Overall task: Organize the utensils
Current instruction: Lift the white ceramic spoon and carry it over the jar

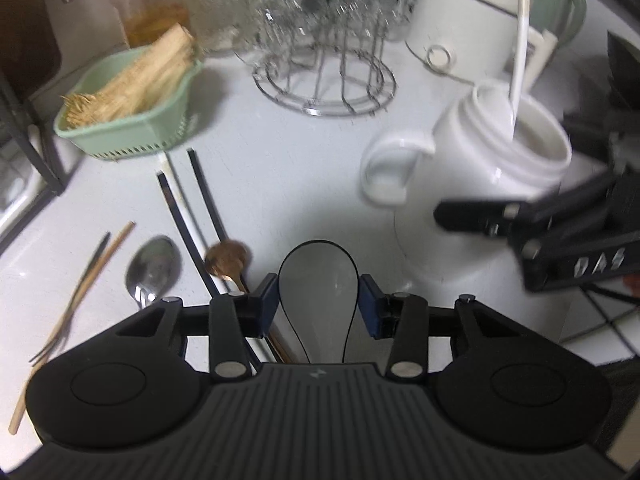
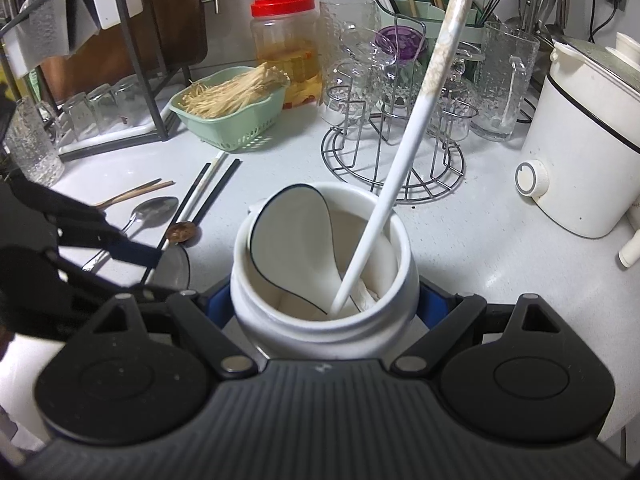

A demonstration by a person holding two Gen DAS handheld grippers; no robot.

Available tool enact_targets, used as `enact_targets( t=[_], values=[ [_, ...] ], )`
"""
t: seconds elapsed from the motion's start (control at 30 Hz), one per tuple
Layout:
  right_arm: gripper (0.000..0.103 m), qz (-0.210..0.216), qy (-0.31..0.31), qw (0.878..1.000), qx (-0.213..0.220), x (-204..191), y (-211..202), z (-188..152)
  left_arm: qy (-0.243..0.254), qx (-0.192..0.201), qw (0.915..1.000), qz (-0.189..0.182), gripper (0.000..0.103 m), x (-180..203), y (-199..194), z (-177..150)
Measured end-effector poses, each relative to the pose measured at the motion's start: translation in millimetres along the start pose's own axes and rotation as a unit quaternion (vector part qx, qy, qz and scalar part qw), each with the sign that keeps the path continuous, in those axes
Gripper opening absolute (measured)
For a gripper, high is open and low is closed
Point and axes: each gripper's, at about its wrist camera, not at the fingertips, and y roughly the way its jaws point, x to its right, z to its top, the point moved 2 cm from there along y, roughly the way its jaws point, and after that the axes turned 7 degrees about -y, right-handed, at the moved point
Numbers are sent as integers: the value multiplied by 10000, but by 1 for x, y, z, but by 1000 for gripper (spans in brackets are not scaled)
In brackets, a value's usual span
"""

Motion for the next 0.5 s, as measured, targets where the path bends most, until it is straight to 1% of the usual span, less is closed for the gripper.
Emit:
enact_targets(
  t=[0.17, 0.3, 0.5],
  values=[
    [91, 67, -82, 9999, 41, 0, 2, 2, -355, 294, 9989, 98, 48, 2, -22, 12],
    [91, 127, -177, 9997, 89, -1, 4, 3, -490, 472, 9976, 151, 48, 7, -33, 16],
    [91, 189, -273, 9994, 125, -2, 5, 4, -642, 589, 9958, 292, 48, 14, -40, 15]
  ],
)
